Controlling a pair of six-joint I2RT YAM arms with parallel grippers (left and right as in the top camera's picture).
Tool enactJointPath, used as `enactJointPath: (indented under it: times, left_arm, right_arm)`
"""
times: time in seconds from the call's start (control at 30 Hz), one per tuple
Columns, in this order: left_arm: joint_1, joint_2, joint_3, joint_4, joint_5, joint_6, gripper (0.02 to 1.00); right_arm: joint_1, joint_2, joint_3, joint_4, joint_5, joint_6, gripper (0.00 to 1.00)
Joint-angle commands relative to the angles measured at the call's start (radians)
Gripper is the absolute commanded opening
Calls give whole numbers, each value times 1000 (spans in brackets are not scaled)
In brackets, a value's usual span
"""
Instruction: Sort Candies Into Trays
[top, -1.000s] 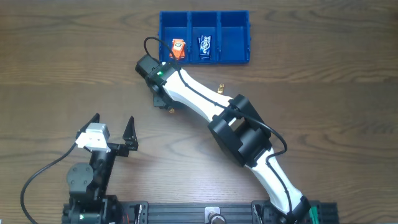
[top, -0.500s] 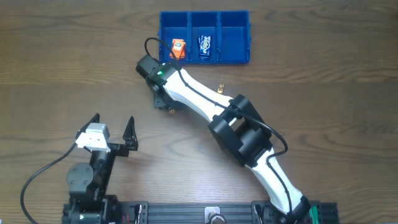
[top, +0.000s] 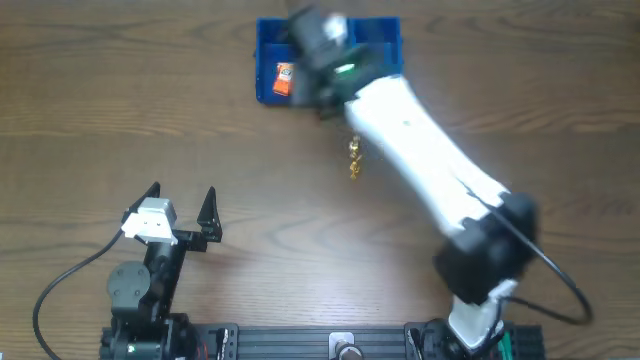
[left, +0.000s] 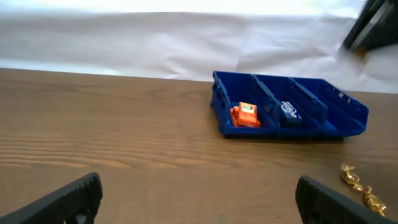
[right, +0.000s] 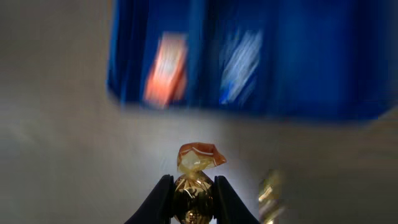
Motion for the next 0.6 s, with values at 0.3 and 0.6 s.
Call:
enactJointPath:
  times: [0.3,0.6]
  left_arm:
    - [6,-5,-20,-30,21,6,998]
    - [6,-5,-20,-30,21,6,998]
  right_arm:
    - [-257,151,-2,382,50,-294,141]
    - [-282,234,-2,493,50,-293,145]
